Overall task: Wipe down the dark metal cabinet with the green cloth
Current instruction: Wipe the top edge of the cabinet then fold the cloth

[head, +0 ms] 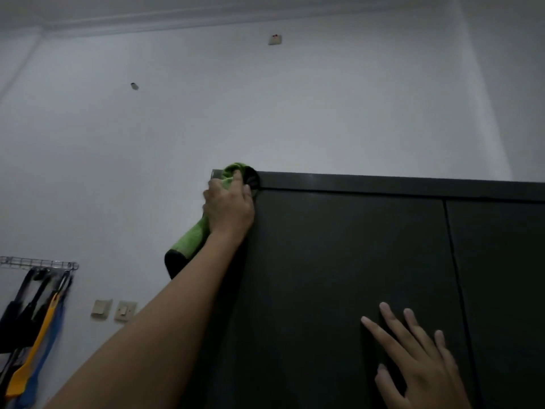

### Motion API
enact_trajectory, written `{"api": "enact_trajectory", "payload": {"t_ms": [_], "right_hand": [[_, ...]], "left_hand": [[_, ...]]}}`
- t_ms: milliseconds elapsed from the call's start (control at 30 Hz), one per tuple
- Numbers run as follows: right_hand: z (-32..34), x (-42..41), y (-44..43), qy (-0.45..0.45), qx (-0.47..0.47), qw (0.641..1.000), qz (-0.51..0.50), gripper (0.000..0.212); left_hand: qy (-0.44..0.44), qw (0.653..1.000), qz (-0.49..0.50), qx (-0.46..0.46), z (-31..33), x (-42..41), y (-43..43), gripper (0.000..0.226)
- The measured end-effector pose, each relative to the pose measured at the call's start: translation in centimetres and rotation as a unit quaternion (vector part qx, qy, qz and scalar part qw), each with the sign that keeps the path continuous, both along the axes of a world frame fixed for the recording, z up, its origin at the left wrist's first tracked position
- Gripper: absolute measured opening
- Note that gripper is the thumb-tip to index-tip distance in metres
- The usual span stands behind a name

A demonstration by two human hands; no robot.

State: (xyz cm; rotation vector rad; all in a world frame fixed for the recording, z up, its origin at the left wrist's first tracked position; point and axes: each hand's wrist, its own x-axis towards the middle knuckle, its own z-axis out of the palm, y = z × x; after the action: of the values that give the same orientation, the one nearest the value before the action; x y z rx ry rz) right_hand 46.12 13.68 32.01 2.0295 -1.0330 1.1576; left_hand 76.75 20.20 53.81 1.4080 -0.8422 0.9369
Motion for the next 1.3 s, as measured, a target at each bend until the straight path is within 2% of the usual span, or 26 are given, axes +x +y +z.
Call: {"api": "enact_trajectory", "payload": {"t_ms": [167,300,367,500,567,633,700,767,833,1033,1200,1300], "right_hand": [[0.3,0.9,0.5,-0.011,0.023,1.000,-0.003,0.093],[0.1,0.2,0.4,0.009,0.045,0.998,-0.033,0.093],[-0.2,-0.5,-0.1,0.022,0.034,0.998,-0.047,0.091],[1.5,-0.1,1.5,0.075,0.025,0.996,-0.029,0.082],[1.8,0.0,2.1,0.052,0.060,0.997,-0.026,0.084],[1.0,-0.3,1.7,0.046,0.111,0.992,-0.027,0.089],[-0.2,-0.5,0.7,0.042,0.098,0.994,-0.024,0.086],[0.8,-0.7,2.3,0.024,0.112,0.993,0.026,0.080],[1.8,-1.0,2.6,0.018,0.056,0.997,0.044,0.069],[4.2,-1.5,2.5,-0.071,0.067,0.989,0.115,0.074],[5.8,-1.5,1.9,-0.068,0.028,0.994,0.076,0.108],[6.5,-1.5,1.2,-0.062,0.020,0.995,0.079,0.113]], "left_hand": [[-0.175,0.982,-0.009,0.077,-0.8,-7.6,-1.7,0.051],[-0.226,0.969,0.007,0.102,-1.0,-8.0,-1.7,0.050],[-0.182,0.979,0.009,0.092,-0.2,-5.6,-1.2,0.048],[-0.031,0.998,-0.018,0.044,1.5,0.0,0.5,0.042],[0.027,0.999,-0.026,0.010,1.7,2.5,1.2,0.042],[0.063,0.997,-0.041,-0.012,1.8,3.9,1.6,0.042],[0.081,0.995,-0.051,-0.016,2.0,3.8,1.7,0.041],[0.086,0.995,-0.041,-0.014,1.8,2.4,1.4,0.042],[0.060,0.998,-0.026,-0.005,0.9,0.0,0.8,0.043],[-0.118,0.988,-0.069,0.074,-4.8,-10.8,-1.7,0.048],[-0.238,0.937,-0.195,0.167,-7.8,-16.7,-3.0,0.047],[-0.305,0.888,-0.251,0.235,-8.7,-18.4,-3.2,0.043]]}}
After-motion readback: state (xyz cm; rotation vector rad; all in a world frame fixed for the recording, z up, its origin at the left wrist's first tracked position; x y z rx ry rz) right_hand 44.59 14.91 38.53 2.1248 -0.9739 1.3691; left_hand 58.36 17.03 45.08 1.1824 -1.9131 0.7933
